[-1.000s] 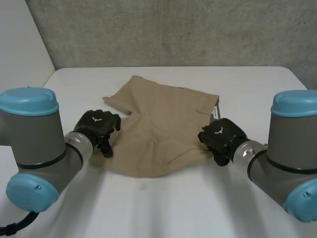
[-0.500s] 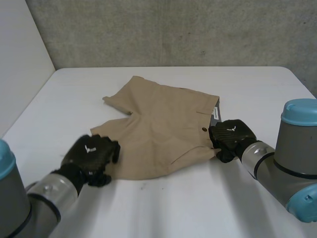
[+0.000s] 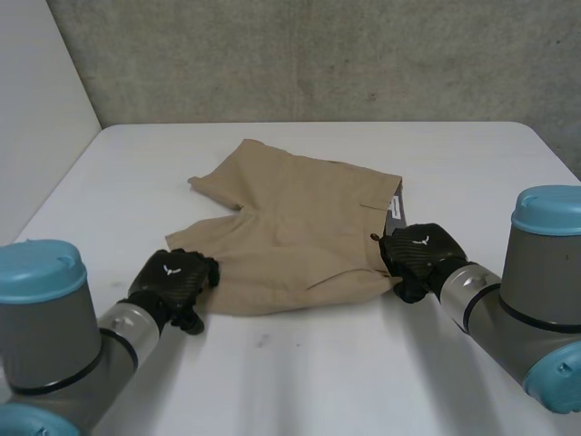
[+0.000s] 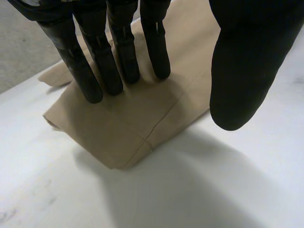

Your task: Fold the shorts.

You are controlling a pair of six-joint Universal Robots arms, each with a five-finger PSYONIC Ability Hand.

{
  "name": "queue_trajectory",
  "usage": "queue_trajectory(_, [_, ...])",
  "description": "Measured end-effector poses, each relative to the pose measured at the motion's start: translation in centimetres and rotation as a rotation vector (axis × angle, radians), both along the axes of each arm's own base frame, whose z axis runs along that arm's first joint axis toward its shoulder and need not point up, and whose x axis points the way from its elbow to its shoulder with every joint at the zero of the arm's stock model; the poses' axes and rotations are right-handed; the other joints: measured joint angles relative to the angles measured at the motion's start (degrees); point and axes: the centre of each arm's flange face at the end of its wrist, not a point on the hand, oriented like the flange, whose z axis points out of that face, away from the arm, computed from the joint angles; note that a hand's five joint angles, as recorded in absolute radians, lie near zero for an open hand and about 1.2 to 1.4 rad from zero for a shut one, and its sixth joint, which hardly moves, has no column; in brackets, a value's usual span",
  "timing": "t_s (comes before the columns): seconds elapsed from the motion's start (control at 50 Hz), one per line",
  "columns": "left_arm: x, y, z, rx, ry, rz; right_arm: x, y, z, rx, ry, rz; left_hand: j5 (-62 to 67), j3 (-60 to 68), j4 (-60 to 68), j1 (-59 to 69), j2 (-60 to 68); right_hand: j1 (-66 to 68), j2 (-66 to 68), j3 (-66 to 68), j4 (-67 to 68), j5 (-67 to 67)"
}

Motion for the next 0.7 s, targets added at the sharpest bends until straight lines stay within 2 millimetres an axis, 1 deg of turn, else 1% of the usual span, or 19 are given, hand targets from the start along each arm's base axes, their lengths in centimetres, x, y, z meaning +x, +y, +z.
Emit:
queue_trajectory(0.14, [-0.4,-1.3,-1.0,-0.016,-0.035,0.002,-0.1,-0.2,0.0,-0.001,-0.001,-0.002,0.0,0.0,0.0,0.0,0.0,0.0,0.0,0.0,0.0,0.0])
queue_trajectory(0.22, [-0.7,-1.9,-1.7,-0.037,-0.092,-0.024,-0.1,-0.2,0.0,0.000,-0.004,0.005,0.5,0.1,0.3,0.2,0.2,0.0,0.0,0.0,0.0,0.0])
queue_trajectory(0.36, [-1.0,-3.0,-2.2,-0.081,-0.150,-0.035,0.0,-0.3,0.0,0.001,-0.007,0.012,2.0,0.1,1.5,1.6,1.2,0.0,0.0,0.0,0.0,0.0])
queue_trajectory(0.42, [-1.1,-3.5,-2.3,-0.098,-0.155,-0.029,0.0,-0.3,0.0,0.000,-0.008,0.012,7.7,7.0,7.6,7.9,7.4,0.0,0.0,0.0,0.0,0.0])
queue_trajectory(0.5, [-1.2,-4.0,-2.3,-0.113,-0.152,-0.023,0.0,-0.4,0.0,-0.003,-0.009,0.012,12.4,11.6,12.3,11.6,12.0,0.0,0.0,0.0,0.0,0.0])
queue_trajectory(0.7, [-1.5,-4.6,-2.8,-0.117,-0.156,-0.024,0.0,-0.5,0.0,-0.003,-0.006,0.012,16.3,15.5,16.5,15.4,16.1,0.0,0.0,0.0,0.0,0.0])
